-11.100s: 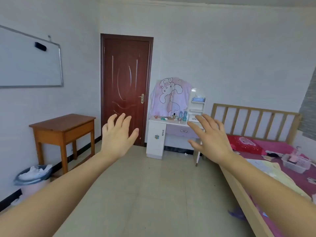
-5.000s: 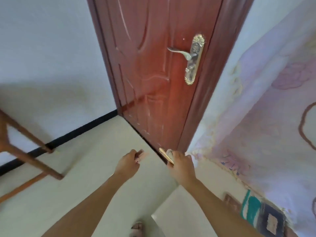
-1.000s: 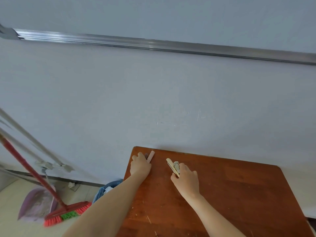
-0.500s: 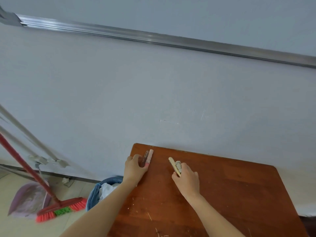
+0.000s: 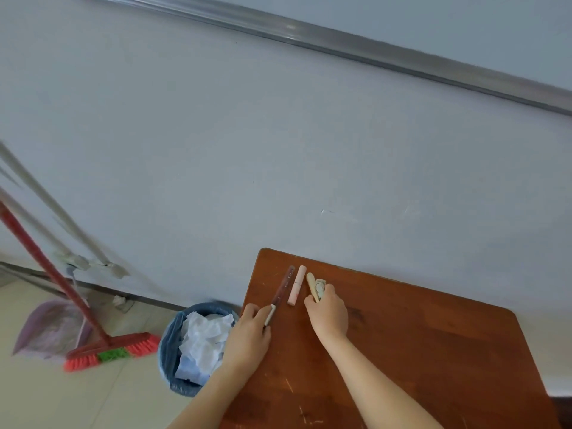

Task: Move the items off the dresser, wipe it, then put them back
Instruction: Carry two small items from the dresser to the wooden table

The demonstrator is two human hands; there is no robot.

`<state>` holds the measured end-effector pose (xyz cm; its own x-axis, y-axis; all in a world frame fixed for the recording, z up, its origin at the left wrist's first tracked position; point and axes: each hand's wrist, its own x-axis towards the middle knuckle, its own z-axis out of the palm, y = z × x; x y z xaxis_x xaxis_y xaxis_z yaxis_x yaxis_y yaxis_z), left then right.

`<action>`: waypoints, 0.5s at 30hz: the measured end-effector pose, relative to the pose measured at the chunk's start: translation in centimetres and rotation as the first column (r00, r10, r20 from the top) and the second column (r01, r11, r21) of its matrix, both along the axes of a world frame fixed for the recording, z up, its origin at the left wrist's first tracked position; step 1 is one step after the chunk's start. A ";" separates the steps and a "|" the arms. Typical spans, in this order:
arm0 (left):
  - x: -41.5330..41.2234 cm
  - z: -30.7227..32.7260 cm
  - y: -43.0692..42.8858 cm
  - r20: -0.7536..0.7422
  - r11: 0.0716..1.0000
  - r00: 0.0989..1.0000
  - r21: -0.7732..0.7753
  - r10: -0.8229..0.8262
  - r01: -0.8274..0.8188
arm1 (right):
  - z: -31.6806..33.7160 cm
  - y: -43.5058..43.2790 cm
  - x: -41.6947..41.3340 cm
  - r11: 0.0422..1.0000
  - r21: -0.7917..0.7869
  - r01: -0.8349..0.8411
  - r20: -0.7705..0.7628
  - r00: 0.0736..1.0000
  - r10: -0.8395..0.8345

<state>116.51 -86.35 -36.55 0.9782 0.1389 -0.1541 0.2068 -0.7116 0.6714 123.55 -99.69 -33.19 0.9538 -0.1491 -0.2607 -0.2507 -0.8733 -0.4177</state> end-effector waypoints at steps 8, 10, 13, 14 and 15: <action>2.3 -0.1 0.1 0.015 0.999 0.999 0.008 -0.051 0.051 | 0.0 2.9 2.2 0.995 -0.059 -0.085 0.017 0.996 0.086; 2.3 -0.2 -0.1 0.033 1.000 0.999 -0.011 -0.025 0.025 | -0.2 3.0 2.8 0.989 -0.074 -0.130 0.022 0.991 0.132; 2.1 -0.3 -0.2 0.048 0.999 0.999 -0.039 0.015 -0.013 | -0.7 3.0 3.2 0.972 -0.117 -0.203 0.040 0.977 0.209; 2.1 -0.4 -0.3 0.052 0.999 0.998 -0.044 0.019 -0.017 | -0.8 2.8 3.2 0.964 -0.136 -0.228 0.054 0.970 0.237; 2.0 -0.4 -0.3 0.055 0.999 0.998 -0.045 0.019 -0.016 | -0.9 2.7 3.1 0.955 -0.158 -0.251 0.076 0.961 0.265</action>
<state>118.51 -86.63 -36.98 0.9830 0.1501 -0.1061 0.1804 -0.6773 0.7132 126.70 -97.03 -34.09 0.9841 0.0761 -0.1605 0.0263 -0.9561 -0.2919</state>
